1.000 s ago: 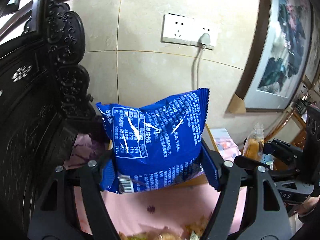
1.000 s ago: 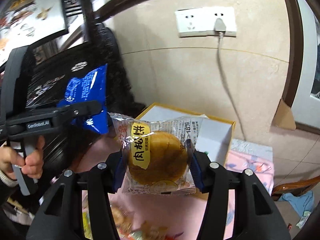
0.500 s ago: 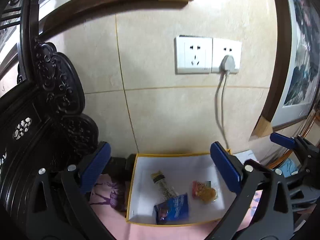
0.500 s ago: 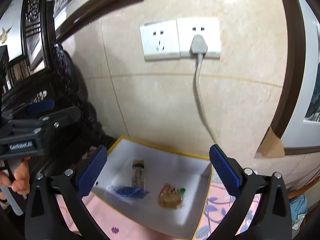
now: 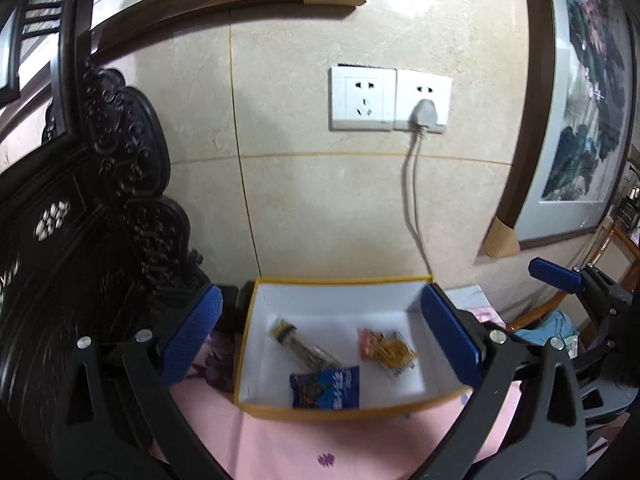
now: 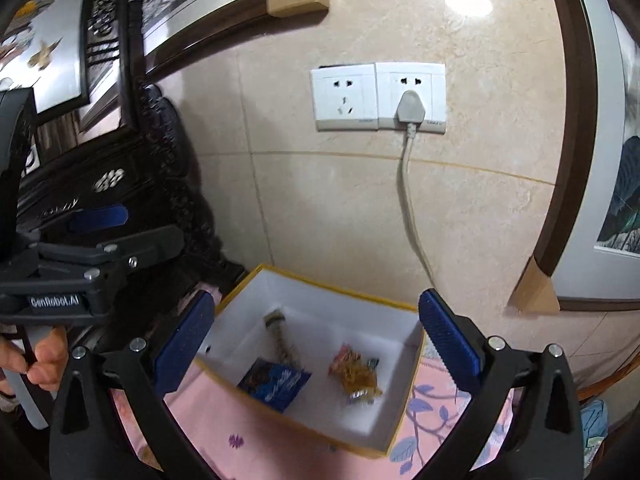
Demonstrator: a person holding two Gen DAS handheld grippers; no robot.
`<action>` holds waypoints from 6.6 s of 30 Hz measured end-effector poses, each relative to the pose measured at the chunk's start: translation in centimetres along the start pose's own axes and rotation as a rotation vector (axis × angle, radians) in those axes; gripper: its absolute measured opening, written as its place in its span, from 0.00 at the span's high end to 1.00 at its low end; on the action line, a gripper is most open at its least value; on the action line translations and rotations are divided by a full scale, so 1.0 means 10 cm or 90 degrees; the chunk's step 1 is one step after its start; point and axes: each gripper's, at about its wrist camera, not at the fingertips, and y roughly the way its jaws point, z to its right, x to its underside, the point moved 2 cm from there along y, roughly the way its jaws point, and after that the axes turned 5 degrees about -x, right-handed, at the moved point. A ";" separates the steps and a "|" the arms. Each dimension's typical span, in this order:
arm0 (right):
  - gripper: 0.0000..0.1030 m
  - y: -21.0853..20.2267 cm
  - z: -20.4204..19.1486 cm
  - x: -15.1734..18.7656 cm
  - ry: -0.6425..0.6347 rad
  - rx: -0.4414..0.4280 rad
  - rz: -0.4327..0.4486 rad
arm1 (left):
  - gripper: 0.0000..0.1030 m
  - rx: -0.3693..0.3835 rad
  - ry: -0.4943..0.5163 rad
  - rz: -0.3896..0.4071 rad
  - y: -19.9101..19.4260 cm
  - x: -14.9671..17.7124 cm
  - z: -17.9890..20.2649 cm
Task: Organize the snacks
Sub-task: 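Grasp the white printed snack packet with the right tool, then grasp the yellow corn packet with the left tool while the right tool holds its packet, then drop the corn and white packets into the yellow box, open both tools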
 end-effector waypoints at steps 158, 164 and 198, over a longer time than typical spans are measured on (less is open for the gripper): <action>0.62 -0.18 0.13 0.25 0.064 -0.155 0.004 | 0.64 0.114 0.015 -0.006 -0.10 0.30 0.12; 0.46 0.25 0.35 -0.10 0.061 -0.084 0.017 | 0.07 0.080 0.016 -0.004 0.36 -0.11 0.13; 0.07 -0.44 -0.49 1.80 0.136 -0.134 -0.143 | 0.02 -0.024 -0.069 -0.128 -0.67 1.71 -0.44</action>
